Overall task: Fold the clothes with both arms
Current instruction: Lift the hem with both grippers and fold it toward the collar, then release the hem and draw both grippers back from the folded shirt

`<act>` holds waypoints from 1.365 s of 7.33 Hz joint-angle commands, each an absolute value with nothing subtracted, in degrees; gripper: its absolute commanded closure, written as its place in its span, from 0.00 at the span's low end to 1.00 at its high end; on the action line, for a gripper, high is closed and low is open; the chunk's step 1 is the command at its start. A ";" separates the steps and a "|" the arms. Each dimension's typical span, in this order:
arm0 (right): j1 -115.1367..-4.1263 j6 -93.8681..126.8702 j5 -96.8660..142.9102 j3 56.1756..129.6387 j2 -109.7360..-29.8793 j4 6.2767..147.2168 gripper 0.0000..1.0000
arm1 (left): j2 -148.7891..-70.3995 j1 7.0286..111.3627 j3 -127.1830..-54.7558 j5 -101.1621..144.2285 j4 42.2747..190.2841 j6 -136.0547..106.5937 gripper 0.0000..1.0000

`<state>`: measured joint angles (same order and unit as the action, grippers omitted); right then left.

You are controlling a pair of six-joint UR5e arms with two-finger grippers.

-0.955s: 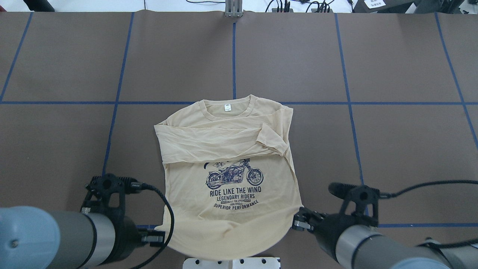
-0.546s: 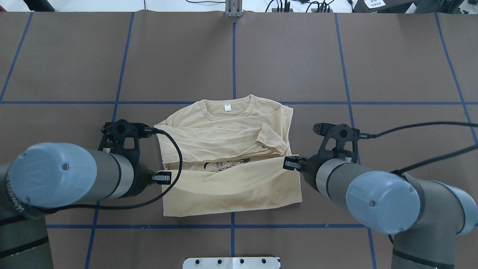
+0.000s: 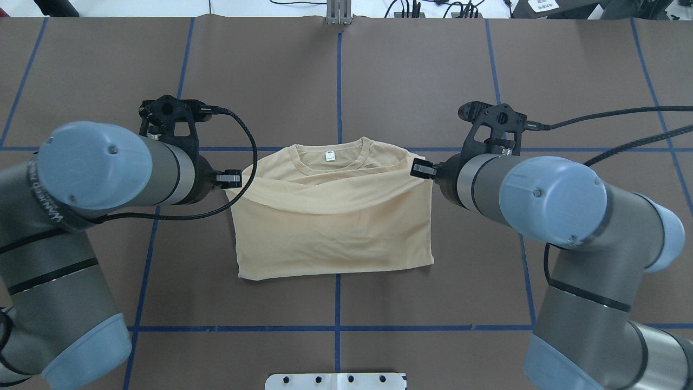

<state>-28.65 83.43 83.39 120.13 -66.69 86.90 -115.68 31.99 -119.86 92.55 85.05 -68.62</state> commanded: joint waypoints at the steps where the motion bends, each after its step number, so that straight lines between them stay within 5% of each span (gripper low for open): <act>1: -32.33 81.93 83.58 106.68 -59.27 86.40 1.00 | -116.80 34.35 -108.61 90.70 92.86 -65.66 1.00; 4: -33.92 81.39 83.94 93.46 -57.22 78.00 1.00 | -121.99 34.72 -88.46 88.24 107.80 -64.78 1.00; 6: -34.97 79.03 84.11 92.11 -56.96 77.43 1.00 | -121.90 35.50 -87.71 88.24 110.21 -58.56 1.00; 7: -35.42 79.01 84.29 92.11 -56.87 77.34 0.87 | -121.90 35.94 -87.89 88.42 110.30 -58.19 0.99; 8: -35.85 78.58 84.90 92.11 -56.78 77.43 0.01 | -121.56 36.12 -88.93 88.68 110.65 -56.88 0.01; 10: -39.53 75.34 94.85 93.07 -55.99 77.43 0.00 | -117.28 37.09 -97.42 94.34 111.01 -51.26 0.00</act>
<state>-37.28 77.35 88.51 92.51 -56.22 77.47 -120.22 36.60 -92.37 90.18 110.82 -54.14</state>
